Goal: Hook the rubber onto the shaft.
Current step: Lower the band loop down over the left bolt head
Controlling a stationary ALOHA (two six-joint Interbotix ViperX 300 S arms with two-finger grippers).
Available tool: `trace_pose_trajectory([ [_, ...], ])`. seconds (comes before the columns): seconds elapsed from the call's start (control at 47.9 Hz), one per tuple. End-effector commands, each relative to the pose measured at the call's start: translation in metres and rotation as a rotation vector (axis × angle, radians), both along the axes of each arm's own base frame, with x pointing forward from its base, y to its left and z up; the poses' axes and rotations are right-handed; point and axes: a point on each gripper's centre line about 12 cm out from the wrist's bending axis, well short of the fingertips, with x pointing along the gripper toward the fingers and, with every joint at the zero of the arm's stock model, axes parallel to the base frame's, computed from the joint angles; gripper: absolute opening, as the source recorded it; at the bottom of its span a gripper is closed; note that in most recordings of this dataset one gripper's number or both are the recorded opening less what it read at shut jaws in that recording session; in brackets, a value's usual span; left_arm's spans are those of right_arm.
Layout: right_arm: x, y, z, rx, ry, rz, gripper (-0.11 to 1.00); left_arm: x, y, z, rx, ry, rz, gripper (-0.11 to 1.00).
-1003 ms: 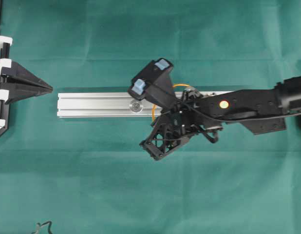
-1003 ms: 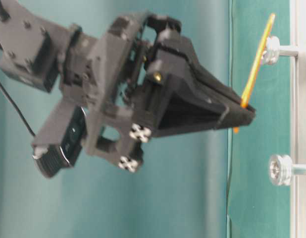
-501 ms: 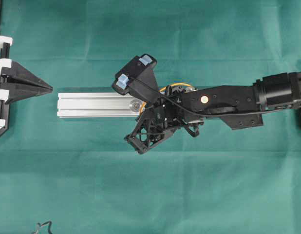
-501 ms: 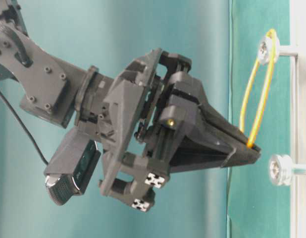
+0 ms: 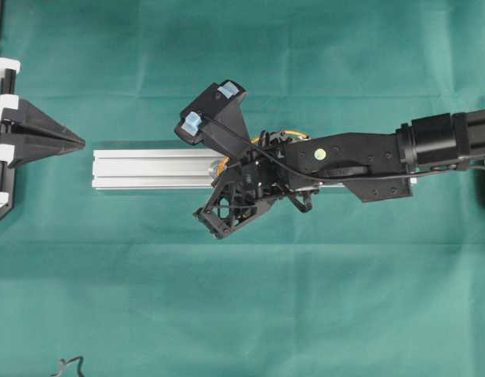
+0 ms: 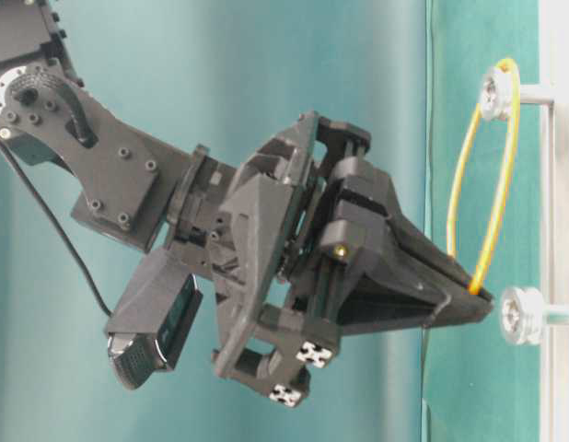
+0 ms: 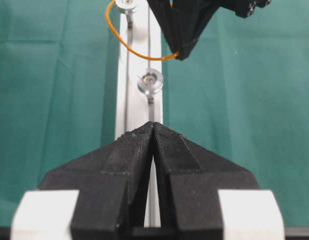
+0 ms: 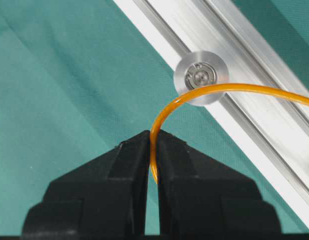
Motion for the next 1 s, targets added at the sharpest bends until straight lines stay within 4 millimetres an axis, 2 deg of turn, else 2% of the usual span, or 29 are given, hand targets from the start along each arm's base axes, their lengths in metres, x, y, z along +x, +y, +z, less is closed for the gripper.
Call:
trace_pose_trajectory([
  [0.0,0.007,-0.002,0.017,0.004,-0.066,0.0,0.07,0.003,0.0,0.012,0.003,-0.032,-0.002,0.0],
  [0.585,0.025,-0.012,0.015,-0.019,-0.101,-0.009,0.07,0.003,0.0,0.012,0.004,-0.032,-0.002,0.0],
  [0.982,0.035,-0.019,-0.001,-0.019,-0.108,-0.018,0.07,0.003,0.0,0.012,0.003,-0.032,-0.002,0.0],
])
